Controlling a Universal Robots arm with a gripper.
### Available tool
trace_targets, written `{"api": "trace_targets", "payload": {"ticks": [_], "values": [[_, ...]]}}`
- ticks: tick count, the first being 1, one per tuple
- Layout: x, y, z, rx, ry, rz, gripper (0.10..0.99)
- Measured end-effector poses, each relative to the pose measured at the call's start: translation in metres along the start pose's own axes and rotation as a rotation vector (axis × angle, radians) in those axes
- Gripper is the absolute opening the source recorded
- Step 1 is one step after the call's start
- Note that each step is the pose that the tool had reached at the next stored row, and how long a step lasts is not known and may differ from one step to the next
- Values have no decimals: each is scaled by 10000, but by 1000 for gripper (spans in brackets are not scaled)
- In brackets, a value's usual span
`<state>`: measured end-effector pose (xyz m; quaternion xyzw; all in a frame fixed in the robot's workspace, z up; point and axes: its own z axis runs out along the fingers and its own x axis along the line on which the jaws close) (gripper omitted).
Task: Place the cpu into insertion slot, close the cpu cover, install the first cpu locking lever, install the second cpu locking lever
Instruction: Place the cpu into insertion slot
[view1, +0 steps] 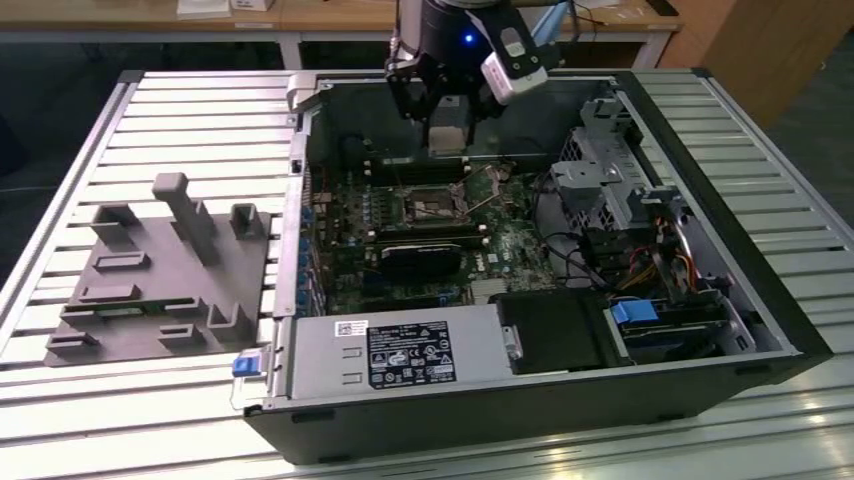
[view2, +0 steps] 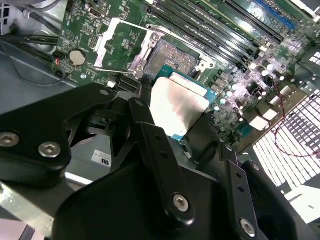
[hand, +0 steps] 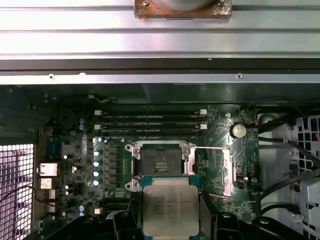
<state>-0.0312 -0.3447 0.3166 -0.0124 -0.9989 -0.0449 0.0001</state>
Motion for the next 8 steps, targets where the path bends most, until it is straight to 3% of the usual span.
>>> {"api": "trace_targets", "payload": {"ticks": [8], "values": [[7,-13,145,0,0,0,541]]}}
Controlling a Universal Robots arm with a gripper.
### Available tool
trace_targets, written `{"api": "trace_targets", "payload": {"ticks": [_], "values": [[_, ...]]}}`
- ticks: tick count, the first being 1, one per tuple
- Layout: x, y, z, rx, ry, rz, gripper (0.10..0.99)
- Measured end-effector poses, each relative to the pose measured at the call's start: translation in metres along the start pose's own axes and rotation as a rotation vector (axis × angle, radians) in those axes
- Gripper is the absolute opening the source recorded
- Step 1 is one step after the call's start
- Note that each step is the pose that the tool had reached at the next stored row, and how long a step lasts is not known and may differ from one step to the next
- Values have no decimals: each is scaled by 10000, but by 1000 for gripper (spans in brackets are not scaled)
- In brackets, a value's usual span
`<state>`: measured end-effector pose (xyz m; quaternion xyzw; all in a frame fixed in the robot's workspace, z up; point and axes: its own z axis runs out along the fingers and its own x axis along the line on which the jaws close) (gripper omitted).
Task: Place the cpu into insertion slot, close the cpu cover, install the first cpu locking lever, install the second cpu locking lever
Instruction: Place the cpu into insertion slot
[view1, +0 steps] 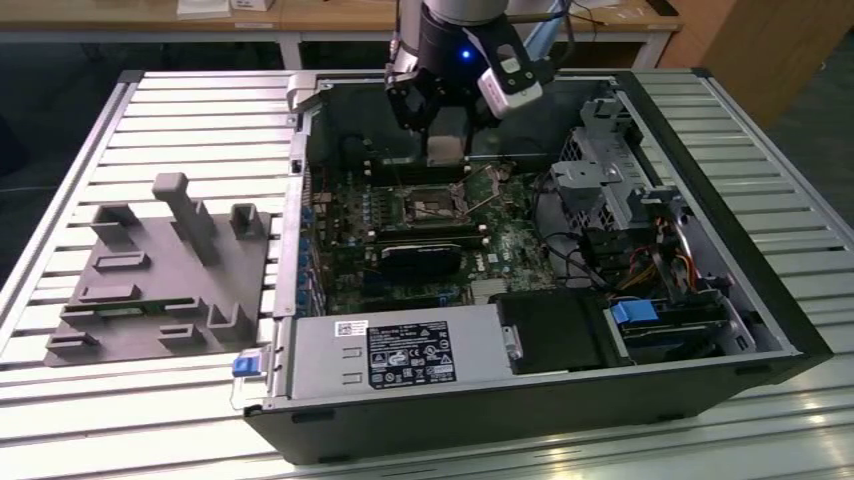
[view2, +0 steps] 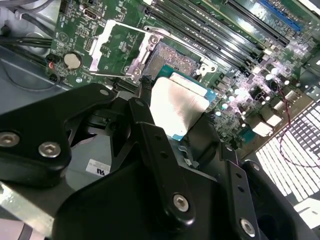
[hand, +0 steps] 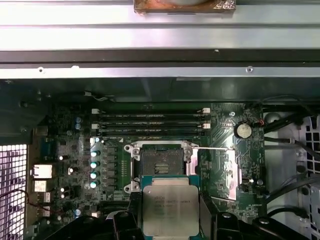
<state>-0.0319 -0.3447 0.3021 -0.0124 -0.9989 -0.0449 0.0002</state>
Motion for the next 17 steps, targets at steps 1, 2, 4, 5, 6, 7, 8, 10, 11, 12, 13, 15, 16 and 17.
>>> {"api": "trace_targets", "payload": {"ticks": [1,2,4,5,6,7,8,10,11,12,13,15,16,17], "values": [[0,-1,16,0,0,-1,541],[1,-3,29,0,0,0,541],[1,-5,56,0,0,0,541],[2,-6,70,0,0,0,541],[2,-7,84,0,0,0,541],[2,-9,100,0,0,1,541],[3,-10,117,-1,0,0,541],[3,-14,153,-1,-1,0,541],[3,-15,172,0,0,0,541],[4,-17,190,1,1,0,541],[4,-19,208,0,0,0,541],[4,-22,244,0,0,0,541],[5,-24,273,0,-1,4,541],[5,-26,291,0,-2,9,541]]}}
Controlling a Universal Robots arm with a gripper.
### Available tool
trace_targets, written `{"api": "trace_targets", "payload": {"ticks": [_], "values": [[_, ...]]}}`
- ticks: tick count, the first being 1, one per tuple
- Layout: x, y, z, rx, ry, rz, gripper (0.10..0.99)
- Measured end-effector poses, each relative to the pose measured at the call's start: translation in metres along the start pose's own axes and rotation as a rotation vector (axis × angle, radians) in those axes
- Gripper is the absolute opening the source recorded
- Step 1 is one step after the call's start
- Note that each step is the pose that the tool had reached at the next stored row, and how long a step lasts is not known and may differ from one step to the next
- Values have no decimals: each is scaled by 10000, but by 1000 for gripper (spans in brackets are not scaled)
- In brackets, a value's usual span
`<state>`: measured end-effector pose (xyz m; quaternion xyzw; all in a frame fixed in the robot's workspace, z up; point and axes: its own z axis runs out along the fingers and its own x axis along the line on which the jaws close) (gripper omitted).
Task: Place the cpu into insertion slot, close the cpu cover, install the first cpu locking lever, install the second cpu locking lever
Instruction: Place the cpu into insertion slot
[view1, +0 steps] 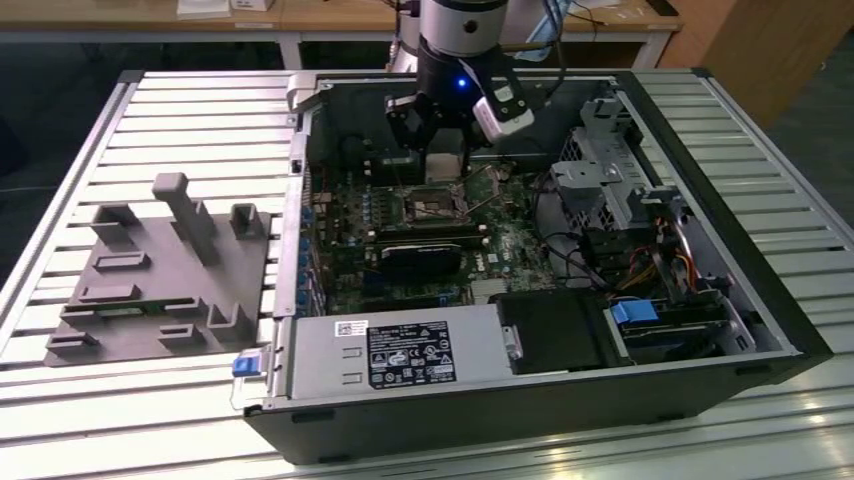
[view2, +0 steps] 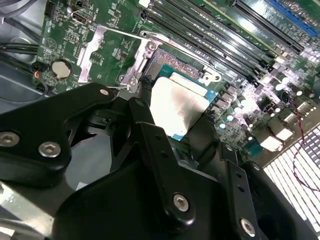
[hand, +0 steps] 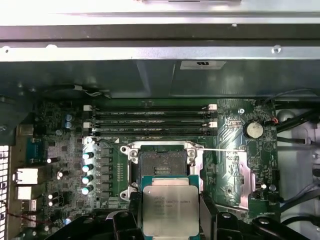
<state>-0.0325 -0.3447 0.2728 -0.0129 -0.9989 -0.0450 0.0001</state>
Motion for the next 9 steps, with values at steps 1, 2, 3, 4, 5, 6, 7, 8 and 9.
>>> {"api": "trace_targets", "payload": {"ticks": [1,2,3,4,5,6,7,8,9], "values": [[0,-2,19,0,-3,23,541],[0,-3,30,0,-10,102,541],[0,-4,39,-1,-24,265,541],[0,-4,48,-1,-41,444,541],[0,-5,56,-1,-56,621,541],[0,-6,64,-1,-73,801,541],[0,-7,71,0,-89,979,541],[0,-7,79,-1,-107,1176,541],[0,-8,86,-2,-123,1353,541]]}}
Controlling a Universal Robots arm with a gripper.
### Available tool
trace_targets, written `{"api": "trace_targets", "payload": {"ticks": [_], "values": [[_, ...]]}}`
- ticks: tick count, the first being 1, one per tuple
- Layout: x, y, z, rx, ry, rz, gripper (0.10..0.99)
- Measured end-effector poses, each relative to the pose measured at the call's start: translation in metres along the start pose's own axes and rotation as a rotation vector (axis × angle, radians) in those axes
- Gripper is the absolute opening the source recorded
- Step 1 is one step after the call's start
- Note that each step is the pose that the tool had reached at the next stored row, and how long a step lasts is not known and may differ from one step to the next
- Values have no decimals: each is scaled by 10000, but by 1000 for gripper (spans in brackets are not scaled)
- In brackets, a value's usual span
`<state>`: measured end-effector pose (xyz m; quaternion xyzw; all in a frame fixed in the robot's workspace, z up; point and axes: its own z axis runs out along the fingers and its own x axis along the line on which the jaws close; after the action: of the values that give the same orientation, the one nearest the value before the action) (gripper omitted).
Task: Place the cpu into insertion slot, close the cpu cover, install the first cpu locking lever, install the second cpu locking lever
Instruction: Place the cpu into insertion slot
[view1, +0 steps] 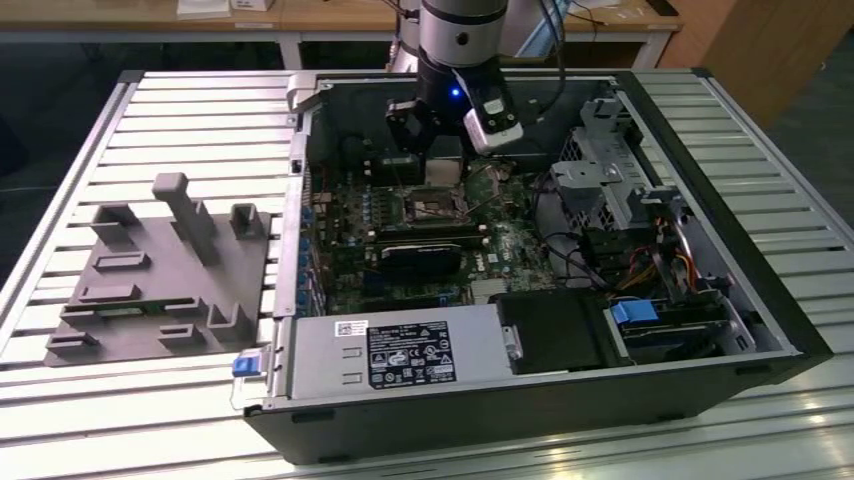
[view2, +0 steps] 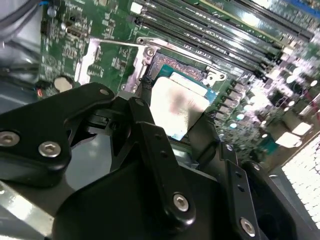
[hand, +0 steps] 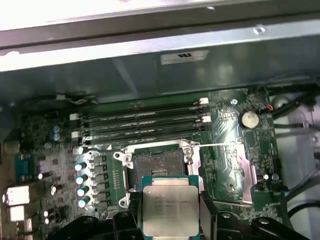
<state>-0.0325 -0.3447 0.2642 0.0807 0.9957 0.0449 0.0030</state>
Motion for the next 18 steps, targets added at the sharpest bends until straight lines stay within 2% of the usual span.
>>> {"api": "trace_targets", "payload": {"ticks": [18], "values": [[1,-4,45,-3,-257,2853,541]]}}
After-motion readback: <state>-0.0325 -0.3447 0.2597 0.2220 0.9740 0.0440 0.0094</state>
